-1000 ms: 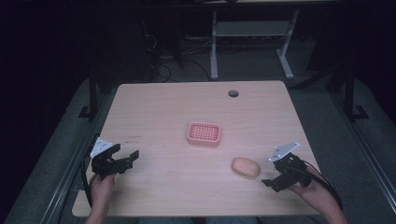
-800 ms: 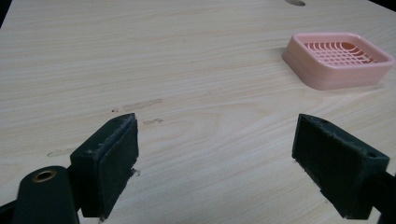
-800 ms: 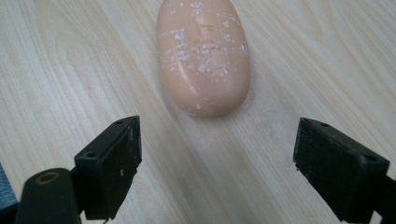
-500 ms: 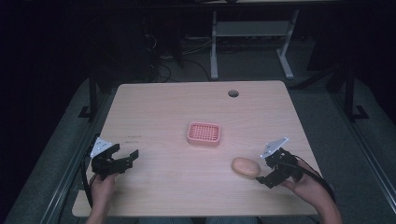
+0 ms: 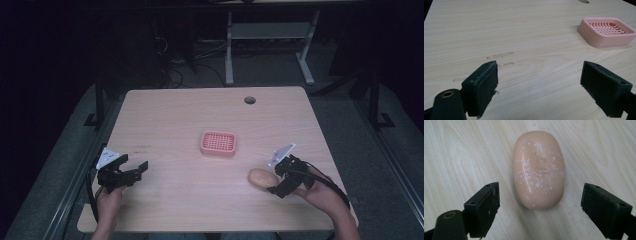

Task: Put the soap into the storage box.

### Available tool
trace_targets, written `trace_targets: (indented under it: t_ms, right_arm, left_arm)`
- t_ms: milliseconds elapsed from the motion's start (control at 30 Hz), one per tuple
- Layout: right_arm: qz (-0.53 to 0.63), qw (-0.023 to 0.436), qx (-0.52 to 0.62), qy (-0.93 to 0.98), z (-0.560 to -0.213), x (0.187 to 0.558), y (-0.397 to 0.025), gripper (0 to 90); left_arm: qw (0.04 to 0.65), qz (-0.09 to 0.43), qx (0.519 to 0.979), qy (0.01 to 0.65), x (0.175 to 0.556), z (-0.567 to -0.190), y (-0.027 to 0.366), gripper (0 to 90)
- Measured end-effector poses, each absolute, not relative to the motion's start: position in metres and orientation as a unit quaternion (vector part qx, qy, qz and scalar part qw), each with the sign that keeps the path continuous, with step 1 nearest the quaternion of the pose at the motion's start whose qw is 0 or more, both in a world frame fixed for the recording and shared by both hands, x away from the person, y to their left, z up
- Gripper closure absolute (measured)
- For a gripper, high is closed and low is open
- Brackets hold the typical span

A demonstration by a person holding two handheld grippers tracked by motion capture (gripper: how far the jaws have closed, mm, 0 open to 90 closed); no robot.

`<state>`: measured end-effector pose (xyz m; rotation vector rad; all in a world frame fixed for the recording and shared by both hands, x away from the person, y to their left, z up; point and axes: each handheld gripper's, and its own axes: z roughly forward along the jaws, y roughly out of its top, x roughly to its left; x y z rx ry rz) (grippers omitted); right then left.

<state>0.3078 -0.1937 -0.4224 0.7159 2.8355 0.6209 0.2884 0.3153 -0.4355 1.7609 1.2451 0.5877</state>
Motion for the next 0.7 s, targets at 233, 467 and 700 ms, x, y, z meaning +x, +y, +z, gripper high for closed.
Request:
trace_targets:
  t_ms: [233, 467, 700]
  right_arm:
    - [0.199, 0.071, 0.232, 0.949, -0.421, 0.314, -0.185, 14.9]
    - [0.191, 0.061, 0.223, 0.954, -0.424, 0.321, -0.174, 14.9]
    - [0.181, 0.049, 0.229, 0.955, -0.431, 0.329, -0.170, 14.9]
  left_arm:
    - [0.437, 0.234, 0.710, 0.500, 0.289, -0.436, 0.315, 14.2]
    - [0.440, 0.232, 0.710, 0.499, 0.289, -0.437, 0.315, 14.3]
    - [0.438, 0.230, 0.711, 0.500, 0.289, -0.437, 0.315, 14.2]
